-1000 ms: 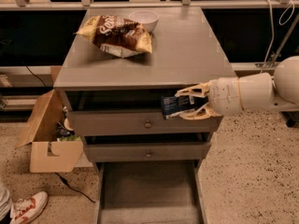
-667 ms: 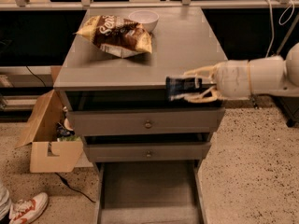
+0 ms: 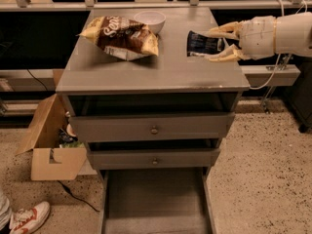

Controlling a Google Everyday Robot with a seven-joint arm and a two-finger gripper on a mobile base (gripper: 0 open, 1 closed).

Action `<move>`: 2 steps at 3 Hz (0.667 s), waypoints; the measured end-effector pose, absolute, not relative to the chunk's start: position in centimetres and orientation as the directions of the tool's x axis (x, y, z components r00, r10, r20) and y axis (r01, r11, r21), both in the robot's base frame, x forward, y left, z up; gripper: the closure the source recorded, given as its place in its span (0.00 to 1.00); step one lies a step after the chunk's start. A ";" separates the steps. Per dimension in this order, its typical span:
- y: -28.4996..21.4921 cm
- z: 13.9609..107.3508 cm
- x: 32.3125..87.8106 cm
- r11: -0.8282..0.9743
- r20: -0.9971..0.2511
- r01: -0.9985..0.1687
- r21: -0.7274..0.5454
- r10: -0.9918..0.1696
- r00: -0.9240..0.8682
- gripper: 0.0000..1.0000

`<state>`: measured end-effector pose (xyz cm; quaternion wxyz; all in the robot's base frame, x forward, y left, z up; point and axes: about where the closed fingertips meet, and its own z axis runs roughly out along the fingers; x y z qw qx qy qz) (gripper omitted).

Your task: Pick rxbar blueberry from bottom drawer and place on counter

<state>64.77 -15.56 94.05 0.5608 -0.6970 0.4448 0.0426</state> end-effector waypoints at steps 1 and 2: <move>-15.9 92.9 69.1 0.106 -0.615 -0.736 -0.669 -0.634 0.468 1.00; -15.6 91.1 72.5 0.201 -0.687 -0.797 -0.569 -0.649 0.327 1.00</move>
Offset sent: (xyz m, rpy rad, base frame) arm 0.1214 -0.0020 -0.0530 0.0872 0.4033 -0.3433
